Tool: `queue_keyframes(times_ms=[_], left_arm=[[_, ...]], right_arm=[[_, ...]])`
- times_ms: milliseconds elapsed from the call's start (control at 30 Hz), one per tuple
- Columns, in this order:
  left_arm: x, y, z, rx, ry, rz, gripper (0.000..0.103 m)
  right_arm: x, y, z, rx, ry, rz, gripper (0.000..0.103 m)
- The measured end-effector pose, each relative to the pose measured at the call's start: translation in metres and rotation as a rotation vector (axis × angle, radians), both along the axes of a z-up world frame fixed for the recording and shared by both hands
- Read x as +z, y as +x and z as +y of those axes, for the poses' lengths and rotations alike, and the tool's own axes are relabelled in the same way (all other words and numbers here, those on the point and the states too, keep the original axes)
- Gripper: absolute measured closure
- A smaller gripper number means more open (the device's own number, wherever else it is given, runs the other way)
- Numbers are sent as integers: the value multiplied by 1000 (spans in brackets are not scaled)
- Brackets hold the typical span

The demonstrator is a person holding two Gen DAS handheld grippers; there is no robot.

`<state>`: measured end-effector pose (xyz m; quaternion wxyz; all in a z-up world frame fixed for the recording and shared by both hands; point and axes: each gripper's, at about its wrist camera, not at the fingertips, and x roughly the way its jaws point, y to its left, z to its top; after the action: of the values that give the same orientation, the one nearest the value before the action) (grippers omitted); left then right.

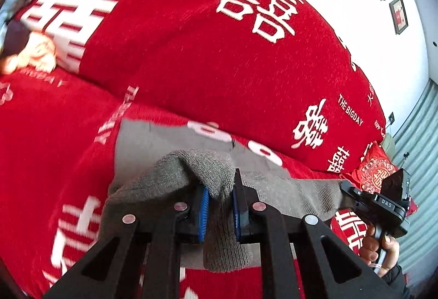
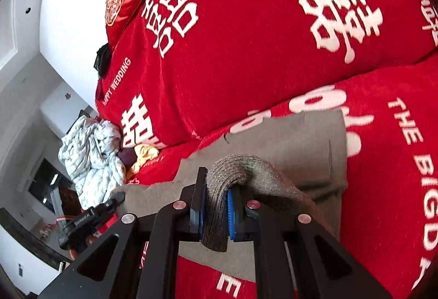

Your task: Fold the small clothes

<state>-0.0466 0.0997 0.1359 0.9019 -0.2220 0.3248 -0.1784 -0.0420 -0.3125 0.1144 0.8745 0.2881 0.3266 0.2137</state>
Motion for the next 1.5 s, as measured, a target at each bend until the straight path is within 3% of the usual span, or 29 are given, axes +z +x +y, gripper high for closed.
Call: queue_keyframes(times_ms=[167, 567, 800, 967, 1033, 1067, 1133, 1200, 1333, 1433, 1500], left_arm=[[0, 39, -12, -11, 30, 39, 87], [-25, 131, -23, -31, 56, 182, 87], [-90, 192, -29, -33, 78, 412, 87], [-122, 207, -20, -37, 6, 528, 85], [-124, 209, -15, -65, -78, 539, 47], [-124, 210, -12, -78, -141, 537, 38], [-121, 211, -5, -52, -208, 539, 18], [-116, 211, 0, -39, -239, 539, 18], [-92, 196, 17, 0, -194, 467, 18], [-68, 178, 23, 17, -81, 382, 18], [-57, 169, 5, -34, 39, 338, 18]], right_arm=[[5, 21, -4, -44, -9, 12, 90], [-19, 100, -10, -110, -34, 105, 90], [-66, 146, -15, -154, -75, 224, 90], [-91, 166, -17, -176, -93, 298, 86], [-96, 170, -19, -179, -80, 311, 79], [-98, 172, -20, -177, -73, 315, 76], [-101, 175, -21, -180, -60, 327, 59], [-103, 176, -23, -196, -45, 335, 49], [-91, 164, -36, -258, -18, 305, 48], [-75, 150, -44, -311, -75, 253, 44], [-67, 147, -42, -285, -128, 234, 44]])
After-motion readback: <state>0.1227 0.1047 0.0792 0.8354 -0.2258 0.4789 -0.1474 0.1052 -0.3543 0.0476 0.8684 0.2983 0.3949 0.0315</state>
